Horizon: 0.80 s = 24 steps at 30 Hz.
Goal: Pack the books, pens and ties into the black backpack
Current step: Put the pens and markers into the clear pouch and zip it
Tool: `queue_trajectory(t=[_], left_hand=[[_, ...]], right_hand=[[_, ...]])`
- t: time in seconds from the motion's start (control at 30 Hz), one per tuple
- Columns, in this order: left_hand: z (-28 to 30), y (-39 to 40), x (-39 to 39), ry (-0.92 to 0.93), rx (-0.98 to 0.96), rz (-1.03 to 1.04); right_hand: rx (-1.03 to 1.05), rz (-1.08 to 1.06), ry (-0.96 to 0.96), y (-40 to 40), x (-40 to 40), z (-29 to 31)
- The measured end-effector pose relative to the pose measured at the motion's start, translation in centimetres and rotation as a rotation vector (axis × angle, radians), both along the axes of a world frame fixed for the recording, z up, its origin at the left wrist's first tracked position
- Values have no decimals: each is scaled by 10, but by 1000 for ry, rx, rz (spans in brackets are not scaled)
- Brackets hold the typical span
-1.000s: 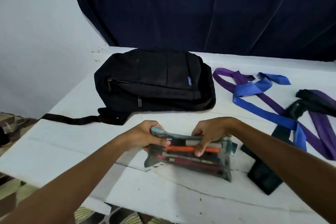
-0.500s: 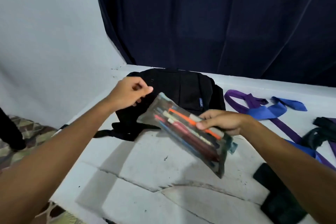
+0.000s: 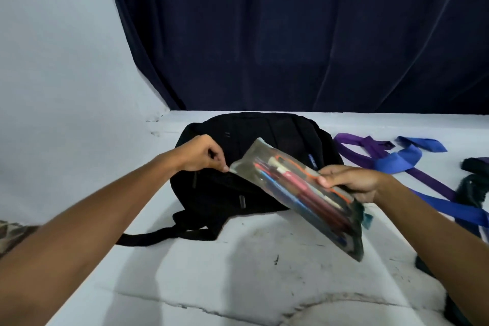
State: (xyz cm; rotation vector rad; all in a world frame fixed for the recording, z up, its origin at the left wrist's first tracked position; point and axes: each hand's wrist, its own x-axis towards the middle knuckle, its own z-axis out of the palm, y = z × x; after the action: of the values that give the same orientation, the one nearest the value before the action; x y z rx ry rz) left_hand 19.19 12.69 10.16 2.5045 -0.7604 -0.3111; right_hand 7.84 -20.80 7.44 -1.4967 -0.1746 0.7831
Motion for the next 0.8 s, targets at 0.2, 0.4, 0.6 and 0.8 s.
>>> queue_trajectory(t=[0.2, 0.4, 0.6, 0.8], left_hand=[[3, 3, 19, 73, -255, 40], [29, -3, 28, 145, -497, 95], [25, -2, 24, 26, -407, 81], [14, -6, -1, -452, -315, -59]], right_hand=[[-74, -2, 32, 11, 0, -10], [-89, -78, 37, 30, 7, 3], [-92, -276, 62, 31, 14, 17], [-81, -376, 65, 24, 10, 23]])
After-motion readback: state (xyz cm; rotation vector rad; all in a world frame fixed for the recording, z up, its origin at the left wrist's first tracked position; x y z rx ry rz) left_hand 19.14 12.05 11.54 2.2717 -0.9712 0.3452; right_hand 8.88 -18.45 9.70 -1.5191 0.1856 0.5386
